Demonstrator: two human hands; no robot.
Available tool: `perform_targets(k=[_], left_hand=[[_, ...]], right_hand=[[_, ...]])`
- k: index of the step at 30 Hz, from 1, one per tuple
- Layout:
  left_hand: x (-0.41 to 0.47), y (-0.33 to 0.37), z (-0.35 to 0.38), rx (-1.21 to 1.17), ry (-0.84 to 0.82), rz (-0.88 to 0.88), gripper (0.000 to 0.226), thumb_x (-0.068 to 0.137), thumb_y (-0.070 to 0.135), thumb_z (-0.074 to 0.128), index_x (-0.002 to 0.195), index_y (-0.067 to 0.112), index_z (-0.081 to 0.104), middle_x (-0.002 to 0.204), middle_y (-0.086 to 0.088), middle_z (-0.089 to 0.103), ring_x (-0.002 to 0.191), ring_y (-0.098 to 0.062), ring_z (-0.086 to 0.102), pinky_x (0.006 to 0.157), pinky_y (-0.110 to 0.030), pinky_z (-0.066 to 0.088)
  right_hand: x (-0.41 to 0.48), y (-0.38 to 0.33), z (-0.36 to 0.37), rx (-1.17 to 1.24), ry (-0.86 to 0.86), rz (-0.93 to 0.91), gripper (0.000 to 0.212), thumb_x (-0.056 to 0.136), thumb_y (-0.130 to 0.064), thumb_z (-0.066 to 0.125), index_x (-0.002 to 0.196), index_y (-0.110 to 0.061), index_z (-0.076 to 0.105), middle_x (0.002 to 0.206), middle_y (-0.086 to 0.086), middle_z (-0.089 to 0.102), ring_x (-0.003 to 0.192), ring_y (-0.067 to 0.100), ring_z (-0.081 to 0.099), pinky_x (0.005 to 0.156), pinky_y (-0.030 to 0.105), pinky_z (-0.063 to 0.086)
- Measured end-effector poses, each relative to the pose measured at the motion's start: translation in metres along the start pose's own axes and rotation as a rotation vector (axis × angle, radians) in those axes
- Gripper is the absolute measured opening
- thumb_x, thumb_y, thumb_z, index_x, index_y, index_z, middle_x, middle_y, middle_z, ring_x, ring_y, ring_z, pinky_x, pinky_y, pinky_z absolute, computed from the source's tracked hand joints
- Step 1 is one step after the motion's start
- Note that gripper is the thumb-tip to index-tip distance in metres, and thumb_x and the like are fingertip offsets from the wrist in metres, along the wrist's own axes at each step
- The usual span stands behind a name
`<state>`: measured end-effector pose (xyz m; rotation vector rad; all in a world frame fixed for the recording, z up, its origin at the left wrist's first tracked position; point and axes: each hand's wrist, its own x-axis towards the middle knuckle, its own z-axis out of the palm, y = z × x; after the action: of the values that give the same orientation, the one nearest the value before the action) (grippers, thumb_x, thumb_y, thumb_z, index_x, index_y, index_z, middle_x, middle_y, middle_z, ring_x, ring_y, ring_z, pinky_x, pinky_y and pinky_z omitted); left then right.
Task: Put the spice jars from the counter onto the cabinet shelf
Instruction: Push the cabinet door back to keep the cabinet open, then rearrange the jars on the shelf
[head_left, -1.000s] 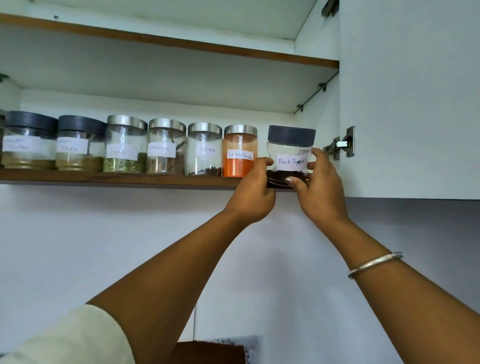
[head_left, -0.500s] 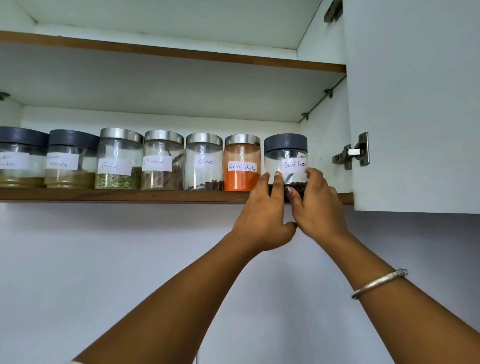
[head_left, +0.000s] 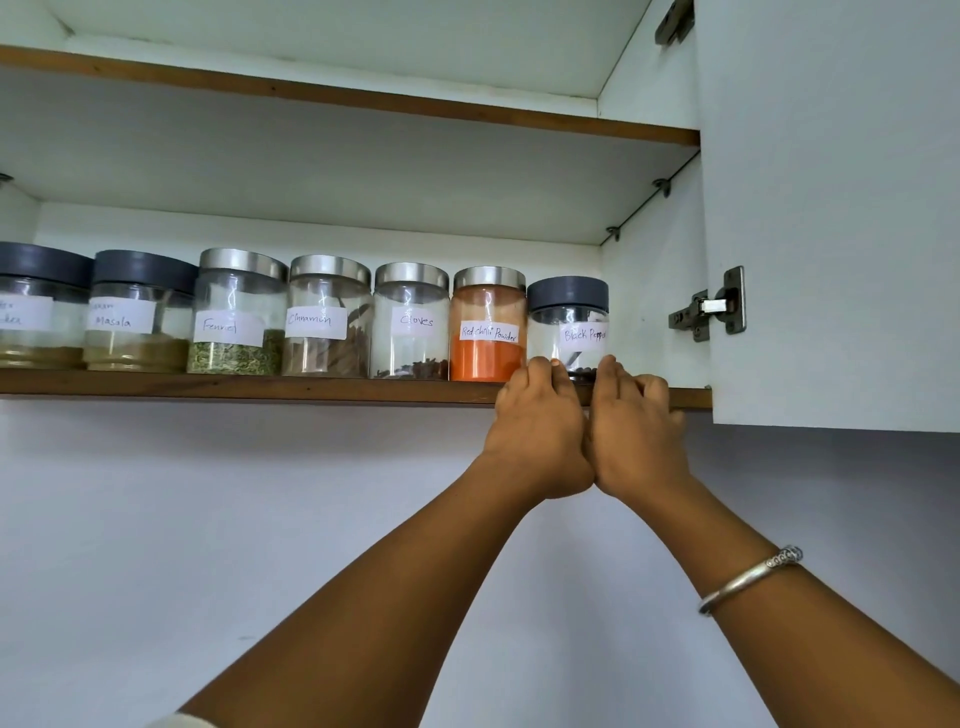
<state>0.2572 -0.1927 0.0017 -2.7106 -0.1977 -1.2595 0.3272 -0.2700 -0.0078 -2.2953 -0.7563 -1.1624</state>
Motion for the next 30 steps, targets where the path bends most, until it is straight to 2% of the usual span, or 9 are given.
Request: perform_targets(k=[7, 9, 11, 13, 15, 22, 30], left_hand=[[-0.008, 0.0, -0.002, 0.024, -0.048, 0.051, 0.097, 0.07, 0.034, 0.071, 0.144, 0.002, 0.016, 0.14, -0.013, 0.023, 0.132, -0.027, 0.021, 0.113, -0.036, 0.022], [-0.011, -0.001, -0.004, 0.034, -0.082, 0.064, 0.101, 0.07, 0.033, 0.072, 0.145, 0.002, 0.011, 0.146, -0.014, 0.017, 0.138, -0.027, 0.014, 0.115, -0.036, 0.02], [-0.014, -0.003, -0.007, 0.048, -0.136, 0.086, 0.105, 0.072, 0.033, 0.071, 0.147, 0.003, 0.004, 0.153, -0.015, 0.006, 0.143, -0.028, 0.002, 0.118, -0.036, 0.011], [-0.019, -0.009, -0.012, 0.051, -0.198, 0.105, 0.107, 0.074, 0.036, 0.071, 0.147, 0.004, -0.002, 0.157, -0.013, -0.006, 0.144, -0.026, -0.008, 0.117, -0.035, 0.004], [-0.026, -0.015, -0.016, 0.046, -0.249, 0.123, 0.108, 0.077, 0.039, 0.07, 0.147, 0.007, -0.006, 0.157, -0.01, -0.012, 0.144, -0.025, -0.012, 0.117, -0.037, 0.003], [-0.068, -0.06, -0.035, 0.051, -0.28, 0.102, 0.106, 0.081, 0.041, 0.066, 0.147, 0.01, -0.011, 0.156, -0.01, -0.016, 0.145, -0.025, -0.009, 0.116, -0.034, 0.007], [-0.12, -0.152, -0.107, 0.161, -0.272, 0.024, 0.102, 0.08, 0.038, 0.067, 0.148, 0.011, -0.005, 0.157, -0.012, -0.01, 0.145, -0.026, -0.002, 0.115, -0.035, 0.015]], right_hand=[[-0.009, -0.002, 0.0, -0.113, -0.121, -0.023, 0.098, 0.081, -0.033, 0.063, 0.148, -0.015, -0.006, 0.157, 0.007, 0.001, 0.141, 0.028, 0.005, 0.096, 0.051, 0.035], [-0.014, -0.005, -0.002, -0.133, -0.166, -0.03, 0.106, 0.078, -0.035, 0.067, 0.148, -0.016, -0.011, 0.157, 0.009, -0.005, 0.143, 0.029, -0.002, 0.098, 0.053, 0.035], [-0.018, -0.008, -0.004, -0.144, -0.215, -0.034, 0.112, 0.077, -0.04, 0.068, 0.147, -0.017, -0.016, 0.157, 0.01, -0.012, 0.144, 0.031, -0.008, 0.102, 0.056, 0.032], [-0.021, -0.013, -0.008, -0.142, -0.272, -0.032, 0.116, 0.076, -0.047, 0.069, 0.146, -0.019, -0.02, 0.156, 0.009, -0.018, 0.144, 0.034, -0.009, 0.104, 0.058, 0.029], [-0.024, -0.017, -0.013, -0.127, -0.336, -0.03, 0.116, 0.077, -0.051, 0.067, 0.146, -0.023, -0.022, 0.156, 0.005, -0.023, 0.144, 0.037, -0.008, 0.104, 0.058, 0.028], [-0.037, -0.055, -0.026, -0.16, -0.436, -0.191, 0.11, 0.076, -0.06, 0.063, 0.147, -0.028, -0.016, 0.157, -0.001, -0.019, 0.143, 0.035, -0.016, 0.109, 0.061, 0.017], [-0.053, -0.164, -0.035, -0.127, -0.447, -0.393, 0.107, 0.077, -0.059, 0.062, 0.148, -0.028, -0.012, 0.157, 0.004, -0.017, 0.143, 0.034, -0.016, 0.109, 0.061, 0.017]])
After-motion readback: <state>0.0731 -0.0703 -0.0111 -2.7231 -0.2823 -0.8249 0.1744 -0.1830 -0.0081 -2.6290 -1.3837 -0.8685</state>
